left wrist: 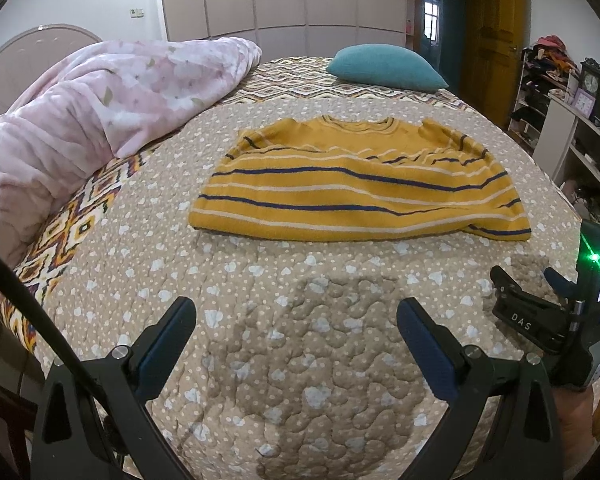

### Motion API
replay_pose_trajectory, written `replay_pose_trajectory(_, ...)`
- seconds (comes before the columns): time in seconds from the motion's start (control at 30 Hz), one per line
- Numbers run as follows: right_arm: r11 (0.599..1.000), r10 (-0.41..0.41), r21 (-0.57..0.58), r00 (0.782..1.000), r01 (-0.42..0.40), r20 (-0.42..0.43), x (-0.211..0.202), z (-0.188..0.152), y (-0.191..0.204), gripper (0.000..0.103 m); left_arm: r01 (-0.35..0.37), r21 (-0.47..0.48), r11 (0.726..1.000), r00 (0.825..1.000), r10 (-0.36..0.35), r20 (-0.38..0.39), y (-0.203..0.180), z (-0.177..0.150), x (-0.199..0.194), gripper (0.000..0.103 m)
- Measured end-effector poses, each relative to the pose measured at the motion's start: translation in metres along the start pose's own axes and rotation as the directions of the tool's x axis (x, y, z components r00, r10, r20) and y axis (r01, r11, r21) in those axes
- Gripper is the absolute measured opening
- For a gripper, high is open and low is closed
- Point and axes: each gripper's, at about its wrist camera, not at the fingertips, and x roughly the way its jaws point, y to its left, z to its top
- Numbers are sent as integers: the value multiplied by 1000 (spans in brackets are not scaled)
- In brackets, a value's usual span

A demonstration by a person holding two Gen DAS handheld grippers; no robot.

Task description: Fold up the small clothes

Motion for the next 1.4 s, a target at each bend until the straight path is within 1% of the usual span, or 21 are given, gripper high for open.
replay_pose_trajectory(0.37, 1000, -18, -15, 1000, 18, 4, 1, 0, 2, 103, 7, -27, 1000, 1000, -8, -28, 8, -5, 16, 100)
replay_pose_trajectory(0.5, 999, -25, -21, 1000, 25, 6, 1, 1, 4, 103, 5, -43, 999, 999, -7, -41, 15, -7, 29, 100)
replay_pose_trajectory(0.6, 999, -32, -25, 999, 33, 14, 1, 1, 5, 103, 10, -47, 999, 999, -12, -36, 20, 2, 43, 100)
replay_pose_trajectory(0.7, 999, -34, -26, 999, 35, 30, -2, -1, 6, 103, -34, -9, 999, 999, 34, 8, 22, 18, 63, 100)
replay_pose_trajectory(0.73, 999, -34, -26, 999, 35, 32, -3, -3, 8, 103, -63, 12, 998, 998, 63, 21, 23, 25, 75, 100)
replay_pose_trajectory(0.8, 999, -33, -26, 999, 34, 30, -3, -3, 8, 103, -89, 25, 996, 996, 89, 20, 25, 34, 95, 100)
replay_pose_trajectory(0.83, 999, -33, -26, 999, 33, 27, -3, -3, 9, 103, -90, 22, 996, 996, 90, 10, 27, 35, 102, 100)
replay_pose_trajectory(0.9, 999, -28, -24, 999, 28, 16, -2, -2, 8, 103, -63, -7, 998, 998, 63, -29, 35, 31, 119, 100)
replay_pose_trajectory(0.93, 999, -24, -22, 1000, 24, 11, -2, -1, 7, 103, -28, -39, 999, 998, 25, -62, 41, 26, 128, 100)
replay_pose_trajectory(0.97, 1000, -19, -21, 1000, 19, -2, -1, 1, 6, 103, 1, -62, 998, 997, -5, -75, 46, 24, 132, 100)
replay_pose_trajectory(1.0, 1000, -13, -29, 999, 12, -30, 0, 4, 5, 102, 35, -90, 995, 997, -42, -71, 52, 23, 131, 100)
replay_pose_trajectory(1.03, 999, -12, -42, 997, 9, -73, -1, 10, 4, 99, 77, -124, 989, 995, -84, -53, 59, 22, 129, 100)
replay_pose_trajectory(1.07, 999, -6, -38, 997, 4, -72, -10, 20, 0, 84, 110, -153, 982, 992, -117, -39, 64, 21, 127, 101)
replay_pose_trajectory(1.1, 1000, 2, -23, 999, -2, -42, -21, 30, -4, 78, 140, -179, 974, 989, -147, -31, 69, 19, 128, 101)
replay_pose_trajectory(1.17, 1000, 10, -12, 1000, -10, 20, -40, 61, -10, 78, 168, -199, 966, 984, -177, -28, 72, 19, 129, 103)
replay_pose_trajectory(1.23, 999, 42, -26, 998, -41, 36, -42, 96, -6, 78, 156, -189, 970, 985, -166, -39, 69, 21, 132, 103)
replay_pose_trajectory(1.27, 997, 68, -31, 997, -67, 37, -36, 116, -2, 77, 148, -180, 972, 986, -158, -44, 67, 20, 131, 103)
replay_pose_trajectory(1.33, 990, 134, -51, 991, -133, 6, -14, 147, 13, 77, 134, -164, 977, 988, -144, -51, 62, 20, 131, 103)
replay_pose_trajectory(1.37, 982, 176, -68, 984, -178, -29, 8, 164, 24, 77, 136, -164, 977, 988, -146, -50, 62, 21, 132, 103)
replay_pose_trajectory(1.4, 976, 201, -73, 978, -205, -56, 22, 171, 31, 77, 140, -169, 976, 988, -150, -47, 62, 22, 132, 103)
